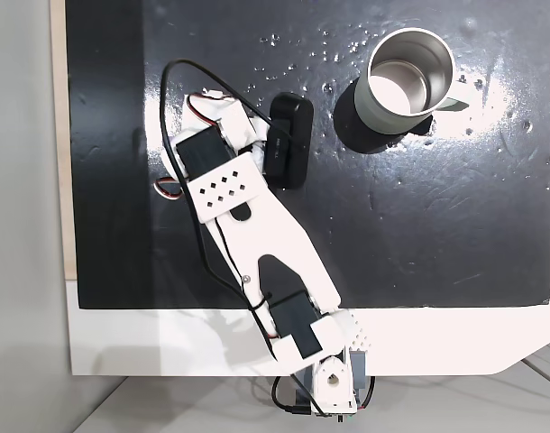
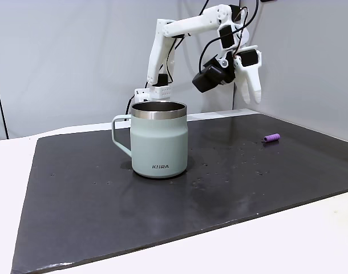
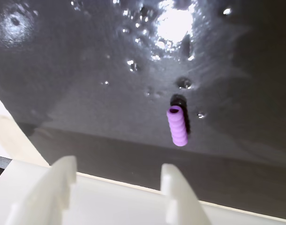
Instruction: Grasp a pengrip and put it in the cup.
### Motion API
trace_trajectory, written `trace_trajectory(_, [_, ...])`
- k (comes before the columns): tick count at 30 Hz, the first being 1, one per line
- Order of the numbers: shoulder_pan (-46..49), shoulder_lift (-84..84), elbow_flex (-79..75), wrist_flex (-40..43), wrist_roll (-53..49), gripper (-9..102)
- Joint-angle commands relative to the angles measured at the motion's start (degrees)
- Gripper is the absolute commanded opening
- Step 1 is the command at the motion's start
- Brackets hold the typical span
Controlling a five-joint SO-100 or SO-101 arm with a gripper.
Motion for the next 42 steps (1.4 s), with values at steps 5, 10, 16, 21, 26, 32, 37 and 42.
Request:
trace_trajectory(5, [-0.6, -11.2, -13.1, -0.6, 1.2, 24])
trace_trajectory(10, [-1.8, -17.9, -17.2, -2.3, 1.5, 24])
trace_trajectory(16, [-4.1, -23.4, -20.1, -4.7, 1.9, 26])
trace_trajectory(21, [-7.1, -25.9, -22.3, -4.5, 2.7, 27])
trace_trajectory(26, [-9.3, -26.5, -23.6, -3.3, 3.1, 27])
trace_trajectory(32, [-10.5, -28.7, -25.1, -2.4, 3.7, 27])
trace_trajectory(37, [-10.2, -30.7, -23.8, -2.9, 4.7, 27])
trace_trajectory(42, [-10.1, -31.8, -23.4, -5.0, 4.6, 22])
